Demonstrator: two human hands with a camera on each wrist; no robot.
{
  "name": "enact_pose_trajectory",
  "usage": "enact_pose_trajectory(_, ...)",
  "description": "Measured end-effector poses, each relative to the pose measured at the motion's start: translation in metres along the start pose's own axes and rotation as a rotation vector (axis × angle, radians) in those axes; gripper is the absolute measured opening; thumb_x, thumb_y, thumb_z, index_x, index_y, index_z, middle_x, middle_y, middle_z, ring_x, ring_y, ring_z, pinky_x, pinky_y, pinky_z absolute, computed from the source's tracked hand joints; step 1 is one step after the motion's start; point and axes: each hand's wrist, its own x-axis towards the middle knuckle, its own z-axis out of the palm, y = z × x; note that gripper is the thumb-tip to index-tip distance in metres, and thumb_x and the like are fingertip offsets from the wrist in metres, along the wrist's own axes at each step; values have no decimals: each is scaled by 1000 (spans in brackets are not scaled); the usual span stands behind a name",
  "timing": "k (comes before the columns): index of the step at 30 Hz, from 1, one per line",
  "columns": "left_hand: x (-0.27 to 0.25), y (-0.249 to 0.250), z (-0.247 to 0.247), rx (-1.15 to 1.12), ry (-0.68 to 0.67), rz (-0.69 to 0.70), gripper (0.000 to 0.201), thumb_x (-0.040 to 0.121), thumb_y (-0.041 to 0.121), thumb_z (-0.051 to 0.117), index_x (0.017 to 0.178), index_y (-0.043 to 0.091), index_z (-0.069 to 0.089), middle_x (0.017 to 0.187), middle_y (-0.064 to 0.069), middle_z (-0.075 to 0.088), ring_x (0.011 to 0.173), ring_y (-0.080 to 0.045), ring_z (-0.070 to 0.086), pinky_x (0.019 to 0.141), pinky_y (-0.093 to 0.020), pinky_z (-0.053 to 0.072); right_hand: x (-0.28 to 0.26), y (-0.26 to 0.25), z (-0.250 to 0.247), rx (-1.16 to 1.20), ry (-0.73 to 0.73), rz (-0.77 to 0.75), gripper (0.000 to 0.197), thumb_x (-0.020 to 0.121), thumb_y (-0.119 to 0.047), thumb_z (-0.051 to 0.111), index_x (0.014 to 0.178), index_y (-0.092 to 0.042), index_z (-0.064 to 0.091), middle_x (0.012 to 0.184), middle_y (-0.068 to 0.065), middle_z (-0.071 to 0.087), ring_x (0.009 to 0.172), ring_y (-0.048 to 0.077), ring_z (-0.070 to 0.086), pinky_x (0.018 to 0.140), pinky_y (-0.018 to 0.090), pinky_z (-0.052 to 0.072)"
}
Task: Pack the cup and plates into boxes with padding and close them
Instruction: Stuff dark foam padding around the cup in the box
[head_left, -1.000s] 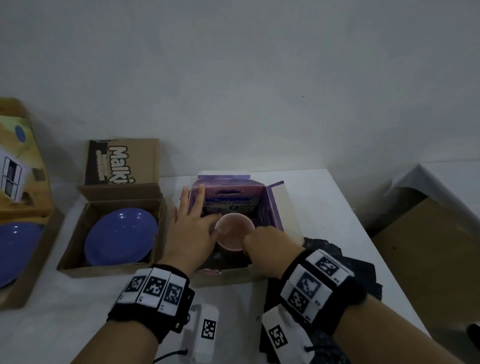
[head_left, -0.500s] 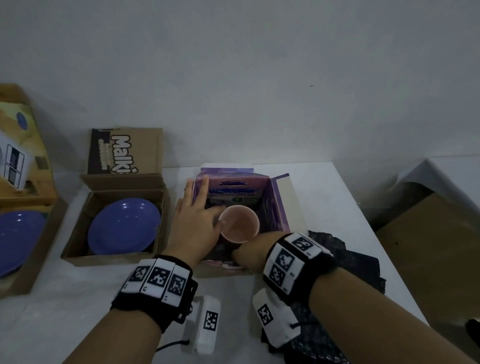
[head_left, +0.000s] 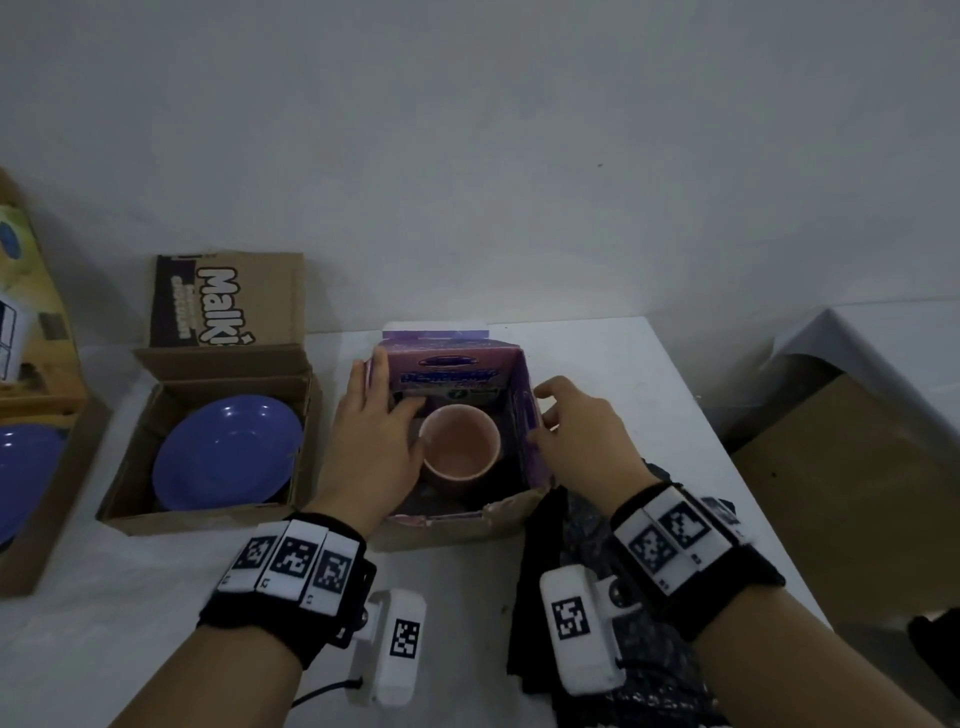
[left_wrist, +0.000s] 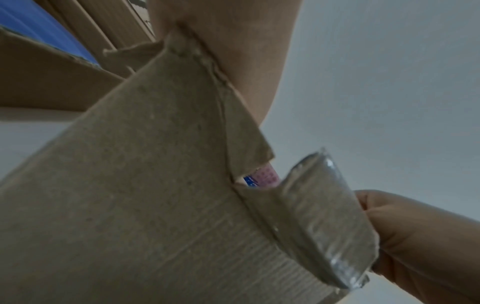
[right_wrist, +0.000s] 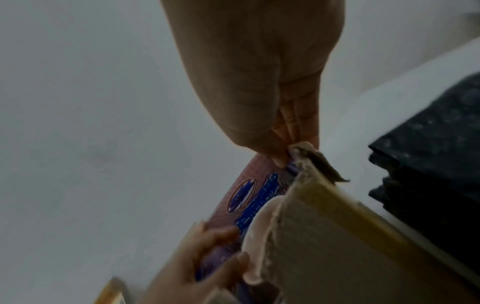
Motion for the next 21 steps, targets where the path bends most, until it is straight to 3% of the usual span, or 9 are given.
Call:
enact_pose_trajectory(3,0,-2,0,23,-16,19,28,86,23,66,113,23,68,158,-20,11,143,-46,11,111,-56,27,2,21,-11,147,-12,76,14,92,-26,54,105,-21,59,100,6,69,90,25,64,84,36,52)
enact_pose_trajectory(5,0,-2,0,38,-23,13,27,88,24,63,115,27,68,158,-19,8,143,-45,8,114,-55,22,-6,40,-19,-92,-44,141,21,92,-33,52,106,-17,55,111,12,64,99,30,60,85,36,49)
enact_pose_trajectory(7,1,-1,-2,42,-35,-12,27,91,27,58,117,29,66,159,-17,5,144,-42,6,116,-52,19,-20,58,-17,-384,-194,181,55,80,-43,67,121,-16,43,123,12,51,109,32,53,89,39,48)
enact_pose_trajectory(9,3,1,-5,37,-55,-47,27,93,31,54,118,30,65,160,-13,1,145,-39,3,116,-50,19,-36,69,-6,-475,-312,206,95,63,-47,80,136,-19,26,132,12,37,119,35,45,93,46,48)
enact_pose_trajectory(11,4,4,-7,36,-73,-69,28,95,33,52,119,30,64,160,-10,-2,146,-36,0,117,-48,17,-43,77,7,-467,-282,188,107,59,-44,84,141,-21,19,135,12,32,124,35,40,93,46,48)
enact_pose_trajectory(13,5,6,-9,37,-89,-76,28,95,34,52,119,29,64,160,-9,-4,146,-35,-1,117,-48,17,-44,82,14,-444,-215,149,99,62,-41,83,137,-19,24,130,9,40,121,32,43,88,43,48)
enact_pose_trajectory(16,5,6,-9,52,-99,-65,28,94,34,53,119,29,64,160,-10,-4,146,-36,-1,116,-49,17,-44,89,14,-354,-157,88,65,70,-27,79,118,-17,36,106,7,60,99,28,59,74,38,52)
enact_pose_trajectory(19,3,7,-8,40,-98,-58,28,93,32,55,118,27,64,160,-10,-2,145,-36,1,116,-48,16,-44,91,4,-220,-129,69,50,71,-23,78,106,-21,43,89,-2,59,85,22,60,69,35,51)
enact_pose_trajectory(21,2,7,-8,31,-97,-60,28,93,33,56,119,27,64,160,-10,-2,145,-36,1,116,-48,16,-42,91,-8,-150,-89,41,38,67,-30,81,89,-24,49,77,-9,52,76,16,54,61,28,41)
